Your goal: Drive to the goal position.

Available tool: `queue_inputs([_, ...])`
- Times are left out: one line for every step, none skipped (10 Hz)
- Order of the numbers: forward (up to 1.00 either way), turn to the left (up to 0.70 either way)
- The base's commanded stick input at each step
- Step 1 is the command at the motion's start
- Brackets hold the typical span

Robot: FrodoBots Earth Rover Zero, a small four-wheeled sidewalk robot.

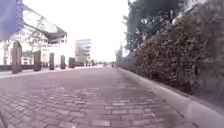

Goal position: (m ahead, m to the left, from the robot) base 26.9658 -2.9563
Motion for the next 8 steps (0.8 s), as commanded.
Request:
queue_inputs([0.7,0.0])
queue_inputs([0.7,0.0])
queue_inputs([0.7,0.0])
queue_inputs([0.7,0.0])
queue_inputs([0.7,0.0])
queue_inputs([0.7,0.0])
queue_inputs([0.7,0.0])
queue_inputs([0.7,0.0])
